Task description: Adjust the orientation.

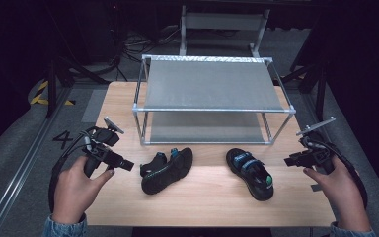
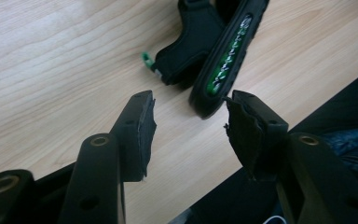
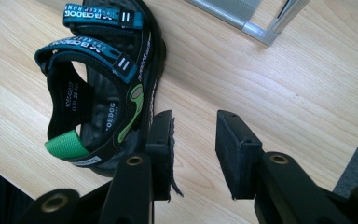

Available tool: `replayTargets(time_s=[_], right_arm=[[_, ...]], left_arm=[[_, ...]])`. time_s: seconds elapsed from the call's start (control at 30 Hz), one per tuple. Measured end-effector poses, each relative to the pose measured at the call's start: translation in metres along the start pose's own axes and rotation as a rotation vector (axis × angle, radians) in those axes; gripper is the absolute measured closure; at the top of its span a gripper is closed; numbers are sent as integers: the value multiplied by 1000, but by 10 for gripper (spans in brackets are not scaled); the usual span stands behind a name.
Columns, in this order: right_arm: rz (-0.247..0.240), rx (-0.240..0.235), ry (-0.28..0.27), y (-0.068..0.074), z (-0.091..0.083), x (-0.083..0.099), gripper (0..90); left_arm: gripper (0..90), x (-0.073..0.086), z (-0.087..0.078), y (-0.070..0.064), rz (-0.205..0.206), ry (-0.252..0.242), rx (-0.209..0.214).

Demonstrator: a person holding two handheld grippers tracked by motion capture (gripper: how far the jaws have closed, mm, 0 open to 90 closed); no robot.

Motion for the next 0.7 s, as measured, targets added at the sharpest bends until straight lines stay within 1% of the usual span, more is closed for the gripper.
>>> replayTargets(time_s=[0.1,0.2,0.23,0.3,0.33,0.4,0.43,0.5,0.57,0.6,0.7], right_arm=[[15,-3,-9,0,0,-1,642],[34,-9,-11,-1,1,0,628],[33,-7,-9,0,1,1,626],[26,0,-8,0,1,2,622],[25,1,-7,0,0,2,620],[18,9,-11,0,-1,2,617],[17,11,-14,0,-2,2,617],[6,11,-13,1,-2,2,618],[0,7,-6,1,-2,3,620],[-2,8,-2,2,-1,4,624],[-14,9,8,2,0,4,625]], left_arm=[[532,-1,2,-3,-3,3,11],[532,-3,3,-6,19,10,8],[532,-5,4,-8,29,4,5],[524,-6,4,-9,33,2,6],[524,-6,5,-10,44,3,-2],[478,-6,7,-13,47,9,1],[454,-5,9,-14,55,15,0],[455,-5,12,-16,71,27,-3],[472,-6,15,-19,85,29,6],[496,-8,18,-21,101,17,12],[599,-11,24,-27,146,1,3]])
Point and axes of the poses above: each handheld gripper's, and its own axes: z roughly forward along the jaws, x roughly out of its underside, y roughly to its left, the point moved 7 cm from there along z, roughly forward along the jaws, and after that the axes turned 12 degrees about -y, right-handed, at the moved point
